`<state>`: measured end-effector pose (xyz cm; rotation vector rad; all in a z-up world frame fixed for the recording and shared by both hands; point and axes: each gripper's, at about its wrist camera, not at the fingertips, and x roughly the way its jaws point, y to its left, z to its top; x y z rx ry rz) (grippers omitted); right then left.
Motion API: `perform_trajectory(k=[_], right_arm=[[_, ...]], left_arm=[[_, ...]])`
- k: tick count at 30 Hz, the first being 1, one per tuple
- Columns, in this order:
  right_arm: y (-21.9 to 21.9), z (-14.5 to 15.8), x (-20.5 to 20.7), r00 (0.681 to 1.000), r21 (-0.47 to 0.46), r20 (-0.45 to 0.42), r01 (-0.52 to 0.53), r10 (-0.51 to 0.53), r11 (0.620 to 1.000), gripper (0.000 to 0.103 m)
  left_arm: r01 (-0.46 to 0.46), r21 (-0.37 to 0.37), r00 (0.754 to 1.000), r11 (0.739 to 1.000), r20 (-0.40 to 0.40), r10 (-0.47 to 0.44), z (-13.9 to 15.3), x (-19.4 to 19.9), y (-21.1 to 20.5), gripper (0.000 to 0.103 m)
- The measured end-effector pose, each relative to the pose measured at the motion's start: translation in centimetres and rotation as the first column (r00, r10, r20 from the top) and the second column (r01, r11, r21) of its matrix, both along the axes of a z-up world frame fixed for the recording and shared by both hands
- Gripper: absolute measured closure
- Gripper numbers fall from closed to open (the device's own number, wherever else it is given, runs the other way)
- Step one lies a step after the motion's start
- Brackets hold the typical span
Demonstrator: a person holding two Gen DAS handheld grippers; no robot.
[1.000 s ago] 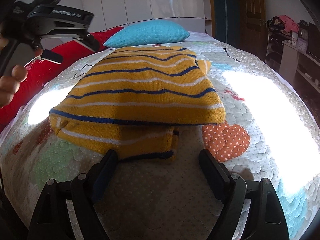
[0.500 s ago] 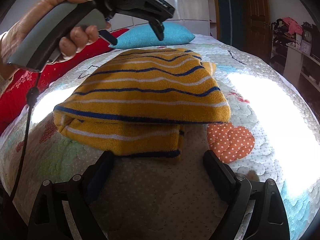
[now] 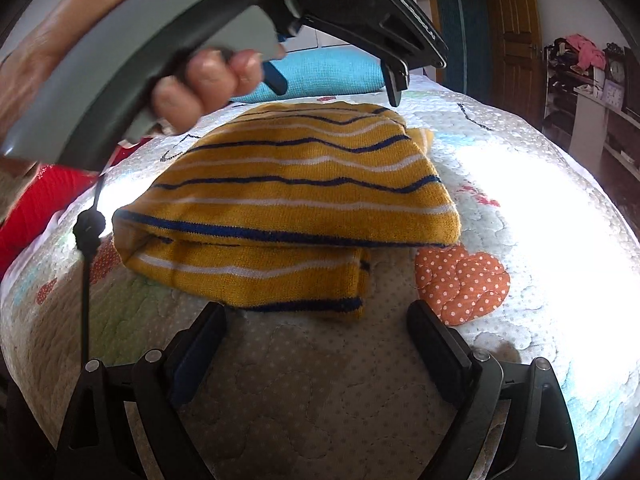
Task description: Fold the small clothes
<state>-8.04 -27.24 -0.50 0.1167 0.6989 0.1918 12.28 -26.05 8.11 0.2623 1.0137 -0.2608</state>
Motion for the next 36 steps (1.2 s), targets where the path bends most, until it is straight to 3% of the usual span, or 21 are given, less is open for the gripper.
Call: perform_trajectory(k=[5,10,12,15,17,19,21,22,24,29,33,36], right_arm=[[0.2,0.1,-0.3,1.0,-0.012,0.007,0.003,-0.003,1.0,0.009],[0.4,0.3,-0.1,1.0,-0.029,-0.016,0.002,-0.002,1.0,0.009],[-0.2,1.8,-0.5,0.998,0.003,-0.023,0.051,-0.051,0.999,0.015],[-1.5,5.3,-0.7,0.994,0.101,0.044,0.091,-0.096,0.991,0.015],[-1.4,6.8,0.8,0.995,0.104,0.052,0.078,-0.083,0.991,0.016],[-1.3,6.8,3.0,0.997,0.12,0.038,0.056,-0.061,0.991,0.028],[-1.4,5.2,5.8,0.998,0.15,-0.042,0.053,-0.048,0.987,0.07],[-1.4,4.0,6.8,0.994,0.164,-0.101,0.062,-0.046,0.985,0.072],[-1.2,2.9,7.0,0.993,0.167,-0.116,0.052,-0.032,0.985,0.072],[1.0,3.4,4.8,0.994,-0.066,-0.11,0.01,-0.017,0.998,0.073],[0.1,6.3,4.7,0.998,0.128,-0.042,-0.031,0.037,0.991,0.071],[2.5,6.3,6.8,0.993,0.165,-0.062,-0.088,0.099,0.982,0.069]], left_arm=[[-0.078,-0.053,0.996,0.996,0.039,0.081,0.9,-6.1,5.8,0.0],[-0.185,0.014,0.981,0.983,0.069,0.184,0.0,-11.3,11.6,0.0],[-0.214,0.011,0.975,0.977,0.063,0.213,-1.0,-12.7,13.4,0.0],[-0.241,-0.001,0.969,0.971,0.046,0.241,-2.5,-13.8,15.3,0.0],[-0.267,-0.022,0.963,0.963,0.022,0.268,-3.2,-14.2,16.2,0.0],[-0.287,-0.077,0.958,0.955,-0.004,0.288,-3.2,-14.9,17.1,0.0],[-0.307,-0.109,0.952,0.945,-0.017,0.307,-3.0,-15.6,17.5,0.0],[-0.311,-0.115,0.95,0.943,-0.019,0.311,-2.9,-16.0,17.7,0.0],[-0.309,-0.11,0.951,0.945,-0.016,0.309,-2.7,-16.8,17.8,0.0],[-0.324,-0.091,0.946,0.942,-0.006,0.325,-2.5,-17.8,18.7,0.0],[-0.348,-0.107,0.937,0.932,0.0,0.35,-2.2,-18.2,19.1,0.0],[-0.355,-0.086,0.934,0.931,0.021,0.358,-2.0,-18.5,19.3,0.0]])
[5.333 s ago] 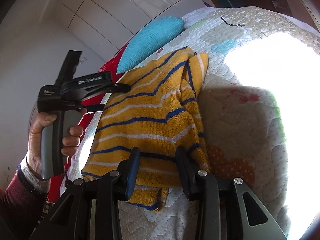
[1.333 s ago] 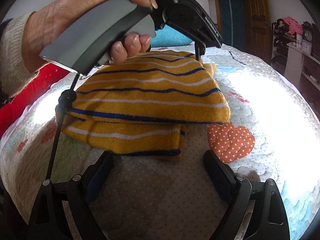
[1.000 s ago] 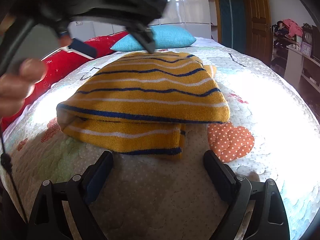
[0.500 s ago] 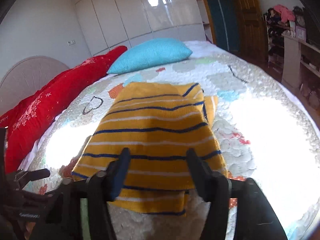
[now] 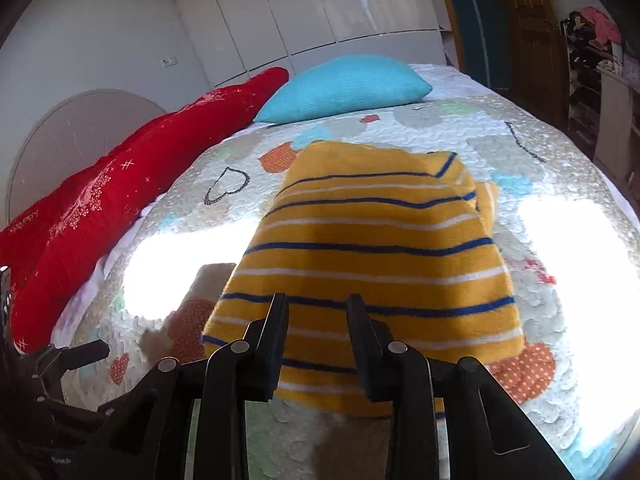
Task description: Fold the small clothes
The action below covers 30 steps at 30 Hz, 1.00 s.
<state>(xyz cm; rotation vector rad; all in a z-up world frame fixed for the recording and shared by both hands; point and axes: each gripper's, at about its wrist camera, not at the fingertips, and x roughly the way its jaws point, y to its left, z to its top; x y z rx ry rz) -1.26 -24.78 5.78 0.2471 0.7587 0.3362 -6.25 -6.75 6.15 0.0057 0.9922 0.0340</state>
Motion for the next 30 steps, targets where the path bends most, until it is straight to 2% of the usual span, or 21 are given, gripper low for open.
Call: perform_trajectory(k=[2,3,5,7,10,11,12,13,15,18,20,22,24,26,29,30], right_arm=[[1.9,-2.6,2.0,0.992,0.013,-0.102,-0.075,0.076,0.997,0.064],[2.7,-3.8,2.4,0.987,-0.007,-0.138,-0.084,0.083,0.996,0.064],[2.9,-3.3,1.7,0.992,-0.035,-0.094,-0.09,0.087,0.995,0.064],[2.0,-1.9,1.2,0.993,0.006,-0.072,-0.091,0.091,0.996,0.064],[-1.0,-0.7,1.2,1.0,0.039,-0.021,0.009,-0.009,0.999,0.057],[-2.1,-1.1,1.7,0.998,0.039,-0.04,0.051,-0.05,0.998,0.05],[-3.1,-2.1,2.4,0.993,0.032,-0.079,0.088,-0.086,0.996,0.048],[-3.8,-3.3,3.2,0.987,0.024,-0.128,0.102,-0.098,0.995,0.05],[-4.4,-3.3,3.0,0.988,0.038,-0.122,0.099,-0.094,0.994,0.054],[-2.4,-0.8,2.3,0.992,-0.029,-0.072,0.105,-0.107,0.994,0.051],[-0.3,0.6,2.9,0.999,-0.041,-0.015,0.051,-0.052,0.998,0.051],[1.6,1.2,4.8,1.0,-0.009,-0.004,-0.01,0.009,1.0,0.051],[2.7,0.9,7.2,0.999,-0.003,-0.005,-0.032,0.032,0.999,0.052],[2.5,-0.2,8.8,1.0,-0.076,0.005,0.011,-0.011,0.997,0.054],[-1.3,-1.6,7.9,0.998,0.022,-0.015,0.06,-0.06,0.998,0.055],[-2.7,-2.1,6.9,0.995,0.021,-0.028,0.096,-0.096,0.995,0.055]], left_arm=[[-0.013,0.013,1.0,1.0,0.0,0.013,0.0,-0.1,0.4,0.0],[-0.02,0.013,1.0,1.0,-0.002,0.02,-0.1,-0.2,0.7,0.0],[-0.033,0.01,0.999,0.999,-0.004,0.033,-0.2,-0.4,1.4,0.0],[-0.042,0.016,0.999,0.999,-0.011,0.043,-0.5,-0.5,2.0,0.0],[-0.054,0.002,0.998,0.999,-0.026,0.054,-0.9,-0.3,2.3,0.0],[-0.054,-0.004,0.998,0.999,-0.028,0.053,-1.0,-0.3,2.3,0.0],[-0.048,-0.006,0.998,0.999,-0.027,0.048,-1.0,-0.4,2.2,0.0],[-0.042,-0.004,0.999,0.999,-0.024,0.042,-1.0,-0.4,2.0,0.0],[-0.031,0.008,0.999,0.999,-0.016,0.031,-1.0,-0.5,1.7,0.0],[-0.033,0.014,0.999,0.999,-0.016,0.033,-1.3,-0.2,1.5,0.0],[-0.031,-0.008,0.999,0.999,-0.029,0.03,-1.6,0.1,1.1,0.0],[-0.016,-0.014,0.999,1.0,-0.034,0.015,-1.6,0.0,0.5,0.0],[-0.004,0.006,1.0,1.0,-0.02,0.004,-1.3,-0.3,0.2,0.0],[-0.006,0.014,1.0,1.0,-0.016,0.006,-1.1,-0.5,0.4,0.0],[-0.018,-0.012,1.0,1.0,-0.008,0.018,-0.8,-0.6,1.7,0.0],[-0.023,-0.014,1.0,1.0,-0.006,0.023,-0.9,-0.6,2.1,0.0]])
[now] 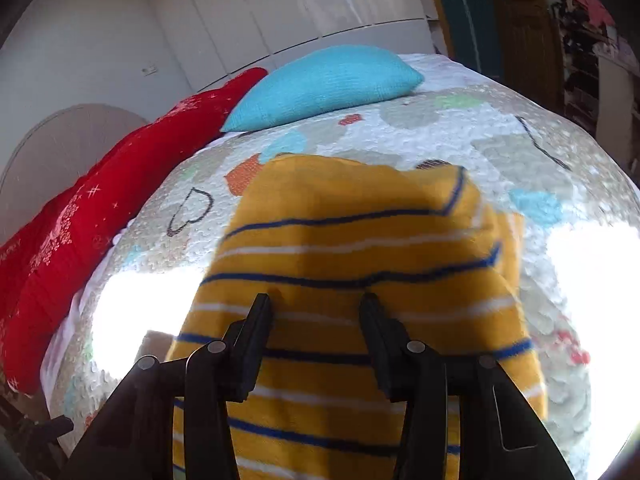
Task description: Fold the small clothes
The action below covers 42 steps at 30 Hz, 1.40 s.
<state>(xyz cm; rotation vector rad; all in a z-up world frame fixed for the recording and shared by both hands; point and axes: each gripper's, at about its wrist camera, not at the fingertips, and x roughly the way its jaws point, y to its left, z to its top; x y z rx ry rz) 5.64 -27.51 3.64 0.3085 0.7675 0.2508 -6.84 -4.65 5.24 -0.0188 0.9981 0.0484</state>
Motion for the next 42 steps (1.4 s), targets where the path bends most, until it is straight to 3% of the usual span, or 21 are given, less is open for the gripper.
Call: perform_trajectory(k=[2,6,9,12,16,18,20,27,35,38,42], right_arm=[[-2.8,-1.3,-2.4,0.999,0.031,-0.013,0.031,-0.031,0.999,0.055],[-5.5,-1.0,-5.4,0.988,-0.046,-0.079,0.126,-0.129,0.991,0.054],[-5.0,2.2,-5.5,0.988,-0.062,-0.011,0.151,-0.152,0.987,0.047],[-3.6,3.5,-4.0,0.994,0.002,0.033,0.103,-0.103,0.995,0.042],[-1.9,-0.9,-2.1,0.989,-0.014,-0.125,0.074,-0.076,0.997,0.041],[-1.5,-1.1,-4.4,0.997,-0.075,-0.049,0.063,-0.067,0.995,0.04],[-1.3,-1.2,-6.4,0.996,-0.151,-0.071,0.045,-0.057,0.988,0.032],[-3.3,-1.1,-12.9,0.994,-0.184,-0.062,0.081,-0.094,0.98,0.03],[-4.7,-1.6,-13.9,0.987,-0.138,-0.055,0.139,-0.148,0.981,0.029],[-4.7,-2.4,-13.9,0.985,-0.16,-0.069,0.144,-0.157,0.977,0.029],[-3.8,-2.6,-14.3,0.988,-0.216,-0.055,0.131,-0.146,0.968,0.023]], left_arm=[[-0.007,-0.005,1.0,1.0,-0.002,0.007,-0.3,0.2,0.6,0.0],[0.019,-0.015,1.0,1.0,-0.009,-0.019,-0.9,0.4,0.2,0.0],[0.046,-0.009,0.999,0.999,-0.006,-0.046,-0.8,0.2,-0.9,0.0],[0.063,0.024,0.998,0.998,0.015,-0.064,-0.2,-0.5,-1.7,0.0],[0.046,0.073,0.997,0.996,0.052,-0.05,0.7,-1.4,-1.5,0.0],[0.039,0.076,0.997,0.996,0.059,-0.044,0.8,-1.5,-1.2,0.0],[0.036,0.079,0.998,0.996,0.054,-0.04,0.5,-1.4,-1.0,0.0],[0.083,0.056,0.996,0.995,0.021,-0.085,-0.6,-1.5,-3.0,0.0],[0.101,0.058,0.994,0.993,-0.039,-0.099,-2.7,-1.7,-3.8,0.0],[0.091,0.034,0.991,0.995,-0.104,-0.087,-4.7,-1.3,-3.4,0.0],[0.067,0.0,0.993,0.998,-0.098,-0.066,-5.1,-1.3,-2.8,0.0]])
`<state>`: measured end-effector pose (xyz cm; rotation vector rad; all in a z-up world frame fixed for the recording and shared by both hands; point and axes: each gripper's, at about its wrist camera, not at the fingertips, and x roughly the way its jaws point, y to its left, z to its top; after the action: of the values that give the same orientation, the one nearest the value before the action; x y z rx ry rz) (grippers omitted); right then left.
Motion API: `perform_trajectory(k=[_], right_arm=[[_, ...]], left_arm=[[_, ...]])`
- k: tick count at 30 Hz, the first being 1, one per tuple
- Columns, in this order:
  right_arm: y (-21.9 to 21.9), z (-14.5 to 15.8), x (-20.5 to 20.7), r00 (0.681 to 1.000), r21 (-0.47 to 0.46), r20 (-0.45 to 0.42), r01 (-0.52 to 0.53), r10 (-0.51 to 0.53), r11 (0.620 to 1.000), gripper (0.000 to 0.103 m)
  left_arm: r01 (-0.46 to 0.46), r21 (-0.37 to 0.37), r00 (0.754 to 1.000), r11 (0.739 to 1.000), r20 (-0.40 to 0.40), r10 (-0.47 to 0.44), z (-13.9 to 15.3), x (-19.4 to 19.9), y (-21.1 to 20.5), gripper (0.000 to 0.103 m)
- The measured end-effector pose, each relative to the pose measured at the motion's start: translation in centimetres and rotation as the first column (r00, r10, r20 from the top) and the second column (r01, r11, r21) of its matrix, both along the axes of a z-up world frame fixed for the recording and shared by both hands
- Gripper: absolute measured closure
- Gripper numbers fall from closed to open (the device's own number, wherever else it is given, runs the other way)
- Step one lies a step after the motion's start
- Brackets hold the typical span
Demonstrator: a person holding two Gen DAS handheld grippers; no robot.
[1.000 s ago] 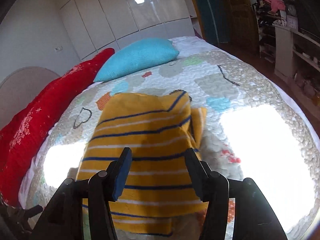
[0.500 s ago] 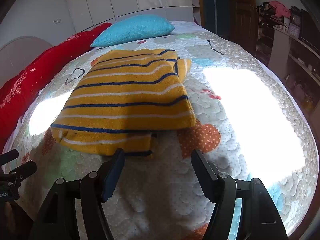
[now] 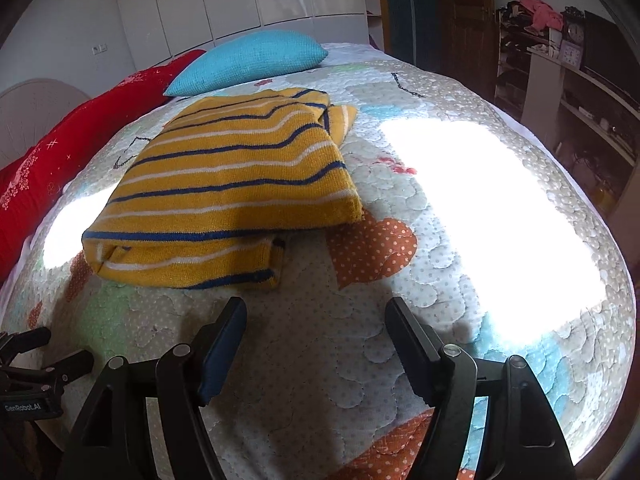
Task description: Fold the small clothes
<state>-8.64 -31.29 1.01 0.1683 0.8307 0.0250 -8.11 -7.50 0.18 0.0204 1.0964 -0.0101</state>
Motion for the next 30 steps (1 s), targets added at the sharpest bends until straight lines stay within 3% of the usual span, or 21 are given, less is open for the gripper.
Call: perform_trajectory(k=[15,30], right_arm=[[2.4,-1.2,-0.7,0.998,-0.046,0.02,0.053,-0.052,0.998,0.002],[3.4,-1.3,-1.9,0.998,-0.086,-0.035,0.047,-0.05,0.995,0.001]], left_arm=[[-0.013,0.007,0.998,1.0,0.059,0.012,-0.3,-0.9,-0.3,0.0],[-0.023,0.01,0.998,1.0,0.063,0.022,-0.3,-1.9,-0.1,0.0]])
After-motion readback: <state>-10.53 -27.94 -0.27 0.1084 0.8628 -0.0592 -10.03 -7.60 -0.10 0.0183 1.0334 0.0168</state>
